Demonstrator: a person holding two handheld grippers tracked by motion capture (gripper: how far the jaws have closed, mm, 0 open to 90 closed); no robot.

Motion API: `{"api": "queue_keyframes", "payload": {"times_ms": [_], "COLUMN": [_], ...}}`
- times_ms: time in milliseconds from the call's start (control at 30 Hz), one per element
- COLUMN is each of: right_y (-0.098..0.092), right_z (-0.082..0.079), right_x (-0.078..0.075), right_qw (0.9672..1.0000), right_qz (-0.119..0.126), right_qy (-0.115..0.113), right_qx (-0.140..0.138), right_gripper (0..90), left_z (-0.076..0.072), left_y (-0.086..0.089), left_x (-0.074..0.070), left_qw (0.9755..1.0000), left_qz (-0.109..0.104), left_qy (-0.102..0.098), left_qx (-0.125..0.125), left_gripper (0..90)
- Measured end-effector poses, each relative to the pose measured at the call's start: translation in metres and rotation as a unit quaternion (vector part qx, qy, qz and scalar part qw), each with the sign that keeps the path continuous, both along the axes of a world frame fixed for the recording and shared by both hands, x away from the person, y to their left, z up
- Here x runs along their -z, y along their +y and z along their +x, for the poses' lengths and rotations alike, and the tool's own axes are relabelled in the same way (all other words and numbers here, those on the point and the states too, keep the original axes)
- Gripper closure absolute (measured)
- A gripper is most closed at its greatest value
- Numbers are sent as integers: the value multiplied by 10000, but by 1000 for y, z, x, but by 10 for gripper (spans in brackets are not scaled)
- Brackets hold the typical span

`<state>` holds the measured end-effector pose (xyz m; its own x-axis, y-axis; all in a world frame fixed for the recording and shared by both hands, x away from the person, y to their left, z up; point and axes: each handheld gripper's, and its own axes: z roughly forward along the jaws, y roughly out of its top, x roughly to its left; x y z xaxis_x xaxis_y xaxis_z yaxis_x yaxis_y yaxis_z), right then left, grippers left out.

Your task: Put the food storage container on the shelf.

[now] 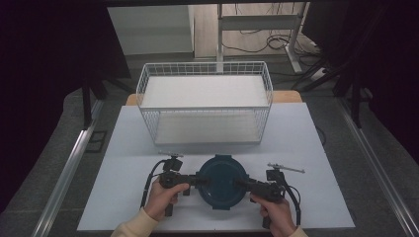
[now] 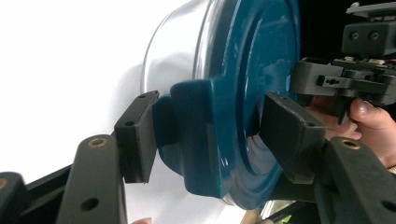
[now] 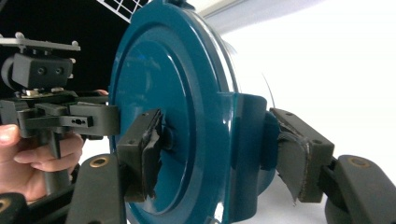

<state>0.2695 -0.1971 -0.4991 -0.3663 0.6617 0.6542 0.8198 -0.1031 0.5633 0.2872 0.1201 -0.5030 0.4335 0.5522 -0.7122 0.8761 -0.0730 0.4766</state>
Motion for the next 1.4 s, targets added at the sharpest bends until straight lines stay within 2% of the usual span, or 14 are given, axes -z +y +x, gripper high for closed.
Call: {"api": "queue_keyframes", "payload": {"times_ms": [67,300,533,867,933,1167,1400], "right_y": [0,0,2,3,4,8,13], "right_z": [-1,-2,-5,-2,2,10,19], "right_x": [-3,-8,-25,-34,-38,-48,-62], "right_qw": [9999,9996,9974,9965,9961,9949,9934], "right_qz": [-61,-43,-60,-102,-113,-220,-242], "right_qy": [-99,-268,-699,-799,-834,-926,-1054], "right_qx": [-16,-76,-173,-216,-248,-337,-387], "right_gripper": [371,370,371,372,372,373,373], "left_z": [0,-3,-7,-5,-3,4,9], "left_y": [0,0,3,4,5,10,13], "left_x": [-2,-11,-29,-37,-41,-46,-58], "left_qw": [10000,9999,9988,9981,9978,9977,9967], "left_qz": [-14,27,54,36,72,-28,-58], "left_qy": [-11,-145,-485,-610,-652,-682,-807], "left_qx": [-5,21,-3,-30,-5,-57,-115], "left_gripper": [395,402,403,403,402,402,402]}}
